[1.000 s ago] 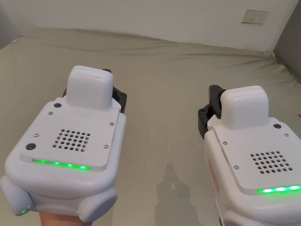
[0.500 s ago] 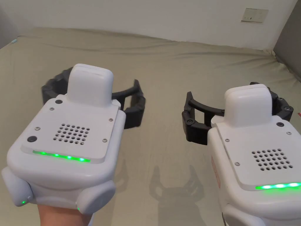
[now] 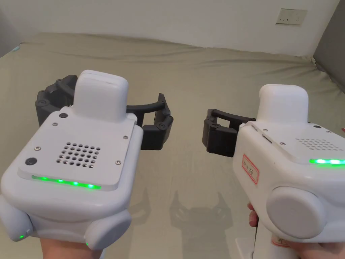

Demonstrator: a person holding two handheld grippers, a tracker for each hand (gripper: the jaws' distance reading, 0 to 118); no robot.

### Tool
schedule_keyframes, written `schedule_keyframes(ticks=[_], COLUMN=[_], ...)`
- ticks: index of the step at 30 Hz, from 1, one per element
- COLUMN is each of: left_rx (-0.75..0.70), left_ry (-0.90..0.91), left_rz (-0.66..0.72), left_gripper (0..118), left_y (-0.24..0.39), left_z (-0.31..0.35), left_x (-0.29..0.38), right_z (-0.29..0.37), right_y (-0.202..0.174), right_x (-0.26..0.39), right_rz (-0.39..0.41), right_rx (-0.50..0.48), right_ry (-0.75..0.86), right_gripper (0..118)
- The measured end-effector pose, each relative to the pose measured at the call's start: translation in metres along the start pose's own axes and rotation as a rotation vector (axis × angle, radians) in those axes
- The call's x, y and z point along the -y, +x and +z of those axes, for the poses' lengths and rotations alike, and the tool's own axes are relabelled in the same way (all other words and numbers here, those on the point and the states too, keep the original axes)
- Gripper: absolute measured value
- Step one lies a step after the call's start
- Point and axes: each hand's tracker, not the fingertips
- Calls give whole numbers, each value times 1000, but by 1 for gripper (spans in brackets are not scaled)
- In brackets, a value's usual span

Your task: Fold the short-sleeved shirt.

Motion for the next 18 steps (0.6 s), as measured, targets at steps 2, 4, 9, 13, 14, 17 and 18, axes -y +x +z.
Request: schedule_keyframes(ticks=[2, 4, 9, 13, 14, 17, 18], left_rx=[1, 1, 1, 4, 4, 0, 0], left_ry=[5, 11, 0, -3, -4, -1, 0], left_rz=[-6, -7, -11, -8, -9, -11, -12], left_gripper=[118, 118, 118, 118, 118, 118, 118], left_y=[2, 3, 4, 5, 5, 7, 6], left_z=[1, 0, 0, 0, -1, 0, -1], left_x=[-2, -2, 0, 0, 0, 0, 0], right_z=[1, 3, 8, 8, 8, 6, 5], right_y=[-2, -5, -9, -12, -12, -14, -13], right_x=[2, 4, 5, 5, 5, 6, 7], right_rz=[-3, -4, 17, 37, 40, 29, 23], right_rx=[-3, 25, 45, 44, 46, 48, 38], right_ry=[7, 23, 59, 61, 56, 33, 34], right_gripper=[107, 107, 107, 107, 107, 107, 107])
